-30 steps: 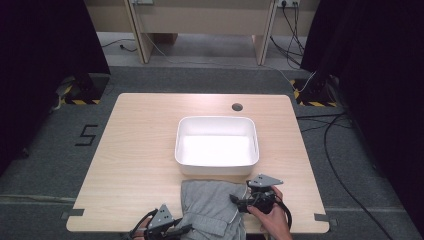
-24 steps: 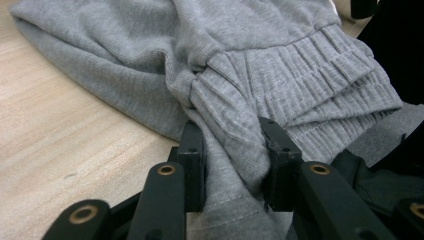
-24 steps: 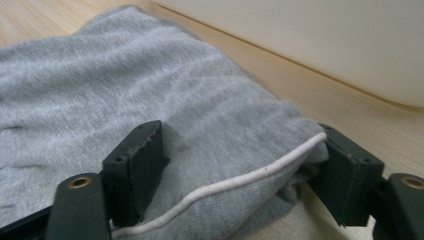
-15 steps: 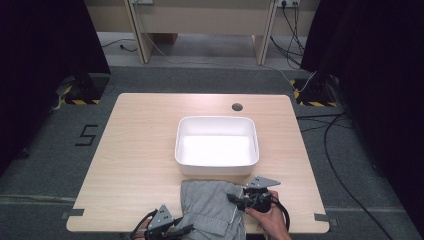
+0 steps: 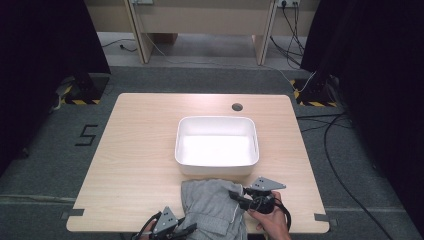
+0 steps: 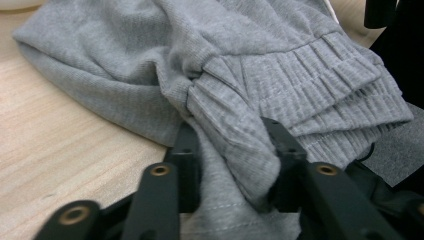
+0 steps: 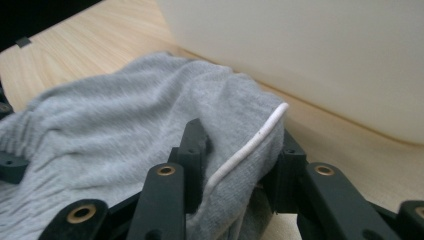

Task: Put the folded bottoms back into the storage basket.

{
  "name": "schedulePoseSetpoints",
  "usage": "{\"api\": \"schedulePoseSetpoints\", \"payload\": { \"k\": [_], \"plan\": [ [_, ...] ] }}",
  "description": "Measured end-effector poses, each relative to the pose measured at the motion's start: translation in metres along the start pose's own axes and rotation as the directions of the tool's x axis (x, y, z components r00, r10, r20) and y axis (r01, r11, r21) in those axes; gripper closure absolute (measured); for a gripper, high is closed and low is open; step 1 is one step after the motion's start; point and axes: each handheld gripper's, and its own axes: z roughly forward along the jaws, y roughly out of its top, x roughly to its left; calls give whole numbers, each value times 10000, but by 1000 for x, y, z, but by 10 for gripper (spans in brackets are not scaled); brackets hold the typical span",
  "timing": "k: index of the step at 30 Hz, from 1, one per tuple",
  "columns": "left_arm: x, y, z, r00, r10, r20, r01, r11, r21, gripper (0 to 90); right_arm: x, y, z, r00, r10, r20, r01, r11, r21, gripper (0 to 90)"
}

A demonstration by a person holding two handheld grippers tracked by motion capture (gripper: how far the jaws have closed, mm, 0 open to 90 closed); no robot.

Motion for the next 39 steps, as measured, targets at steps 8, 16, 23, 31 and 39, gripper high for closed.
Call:
{"api": "schedulePoseSetpoints", "payload": {
  "k": [8, 16, 23, 31, 39],
  "plan": [
    [-13, 13, -14, 9974, 469, 551, -457, 9987, -233, 725, 12, 12, -16, 9988, -404, -280, 382, 9966, -735, 707],
    [-20, 31, -32, 9944, 695, 799, -637, 9953, -727, 729, 24, 26, -35, 9964, -807, -277, 761, 9874, -1388, 722],
    [-29, 70, -55, 9835, 1420, 1125, -1281, 9842, -1221, 732, 33, 53, -63, 9925, -1190, -273, 1105, 9708, -2128, 723],
    [-23, 111, -66, 9765, 1904, 1005, -1744, 9734, -1489, 733, 30, 92, -80, 9871, -1586, -221, 1481, 9565, -2512, 725],
    [-8, 149, -69, 9769, 1970, 828, -1818, 9698, -1625, 733, 14, 133, -80, 9857, -1682, -105, 1593, 9505, -2668, 727]
  ]
}}
